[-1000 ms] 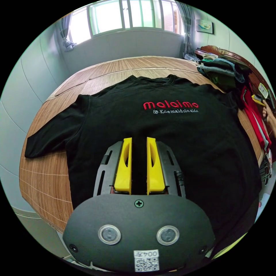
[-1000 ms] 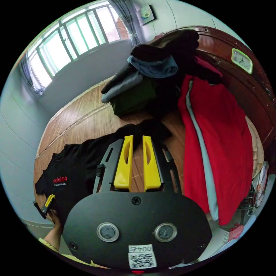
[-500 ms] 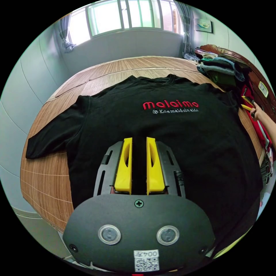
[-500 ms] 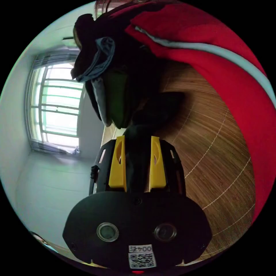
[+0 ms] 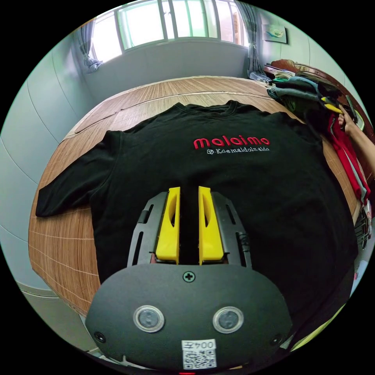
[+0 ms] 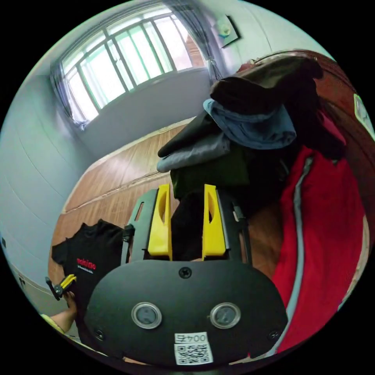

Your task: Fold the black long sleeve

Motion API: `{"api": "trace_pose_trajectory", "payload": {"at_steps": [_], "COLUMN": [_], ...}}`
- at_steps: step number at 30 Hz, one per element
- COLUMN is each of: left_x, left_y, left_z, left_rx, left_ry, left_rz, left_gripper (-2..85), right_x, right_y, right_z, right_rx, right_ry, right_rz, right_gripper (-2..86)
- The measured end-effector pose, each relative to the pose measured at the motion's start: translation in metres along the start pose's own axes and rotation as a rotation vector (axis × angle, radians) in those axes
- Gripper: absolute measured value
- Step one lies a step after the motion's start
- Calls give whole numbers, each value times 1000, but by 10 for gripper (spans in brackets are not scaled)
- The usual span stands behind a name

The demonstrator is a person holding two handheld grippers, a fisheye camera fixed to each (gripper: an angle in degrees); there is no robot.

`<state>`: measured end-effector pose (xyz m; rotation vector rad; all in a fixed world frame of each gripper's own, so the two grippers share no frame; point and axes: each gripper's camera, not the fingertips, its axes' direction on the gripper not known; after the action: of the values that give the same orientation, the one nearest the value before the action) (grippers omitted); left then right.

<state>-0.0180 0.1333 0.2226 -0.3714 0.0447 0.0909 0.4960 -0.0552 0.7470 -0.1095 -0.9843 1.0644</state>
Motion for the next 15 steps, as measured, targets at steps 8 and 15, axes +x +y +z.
{"api": "trace_pose_trajectory", "payload": {"at_steps": [8, 15], "left_x": [3, 4], "left_y": [0, 0], "left_z": [1, 4], "left_rx": [0, 2], "left_ry": [0, 1], "left_rz": [1, 0], "left_gripper": [79, 79], "right_x": [-33, -34], "right_y": [75, 95], "right_z": [95, 162], "right_rx": [-256, -394], "right_ry": [70, 112], "right_rz": [-87, -35], "right_gripper": [81, 80]}}
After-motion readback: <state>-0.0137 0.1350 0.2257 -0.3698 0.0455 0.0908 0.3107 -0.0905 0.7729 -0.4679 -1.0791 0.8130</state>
